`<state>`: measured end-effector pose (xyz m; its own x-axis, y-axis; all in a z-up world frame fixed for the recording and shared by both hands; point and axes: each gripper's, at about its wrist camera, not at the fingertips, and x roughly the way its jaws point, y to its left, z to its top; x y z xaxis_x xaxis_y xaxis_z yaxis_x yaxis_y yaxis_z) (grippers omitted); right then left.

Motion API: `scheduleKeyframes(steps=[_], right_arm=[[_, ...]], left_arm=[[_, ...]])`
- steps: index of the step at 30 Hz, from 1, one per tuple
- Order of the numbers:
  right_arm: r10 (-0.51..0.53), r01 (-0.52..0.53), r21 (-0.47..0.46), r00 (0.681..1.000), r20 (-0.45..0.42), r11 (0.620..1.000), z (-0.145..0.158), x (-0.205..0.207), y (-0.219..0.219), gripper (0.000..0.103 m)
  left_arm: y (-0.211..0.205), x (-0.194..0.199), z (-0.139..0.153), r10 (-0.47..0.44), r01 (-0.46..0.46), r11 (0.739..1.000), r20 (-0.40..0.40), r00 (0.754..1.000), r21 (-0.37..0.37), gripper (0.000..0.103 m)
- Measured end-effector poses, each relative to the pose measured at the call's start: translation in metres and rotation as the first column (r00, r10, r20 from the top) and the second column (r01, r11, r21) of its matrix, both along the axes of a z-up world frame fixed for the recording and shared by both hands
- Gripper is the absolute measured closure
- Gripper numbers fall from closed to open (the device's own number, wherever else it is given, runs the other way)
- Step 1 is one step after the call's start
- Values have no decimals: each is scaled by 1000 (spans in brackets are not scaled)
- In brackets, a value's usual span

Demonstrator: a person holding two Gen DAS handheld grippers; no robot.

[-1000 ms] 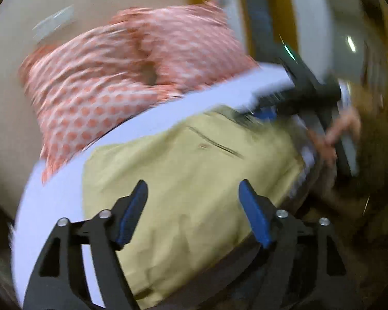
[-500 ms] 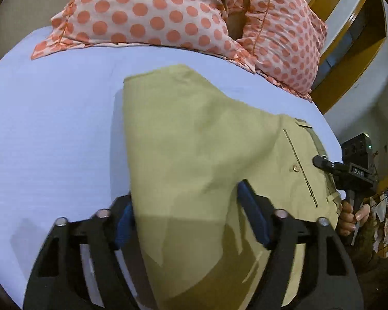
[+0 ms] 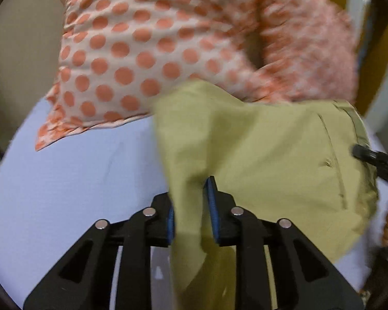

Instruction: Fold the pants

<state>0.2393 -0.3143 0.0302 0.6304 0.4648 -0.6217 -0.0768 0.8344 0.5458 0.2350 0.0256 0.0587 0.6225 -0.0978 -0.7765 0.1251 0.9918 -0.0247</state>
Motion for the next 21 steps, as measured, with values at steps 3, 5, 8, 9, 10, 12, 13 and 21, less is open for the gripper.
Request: scheduleKeyframes(steps=[3, 5, 8, 9, 10, 12, 13, 21], right_arm=[[-71, 76, -122, 996, 44, 990, 7, -27, -5, 72], [-36, 44, -89, 995, 88, 995, 18, -46, 0, 53], [85, -82, -38, 994, 73, 996, 21, -60, 23, 52], [110, -109, -29, 993, 52, 994, 17, -58, 31, 45], [133, -132, -22, 991, 9, 991, 9, -55, 40, 31], [125, -128, -52, 991, -54, 990, -7, -47, 51, 26], [125, -127, -73, 992, -27, 989, -6, -45, 55, 25], [48, -4, -340, 992, 119, 941, 31, -129, 75, 1]], left_arm=[[12, -25, 8, 42, -46, 998, 73, 996, 49, 75], [19, -46, 18, 32, -35, 999, 114, 993, 20, 66], [12, -71, 28, -76, 89, 991, 125, 989, -104, 49], [5, -75, 25, -113, 127, 983, 108, 988, -133, 43], [-3, -74, 18, -140, 150, 976, 74, 987, -156, 39], [-15, -61, -6, -144, 138, 978, -27, 989, -159, 39], [-18, -54, -17, -129, 118, 983, -65, 990, -143, 42], [-9, -124, -3, -45, 46, 998, 17, 999, -48, 8]])
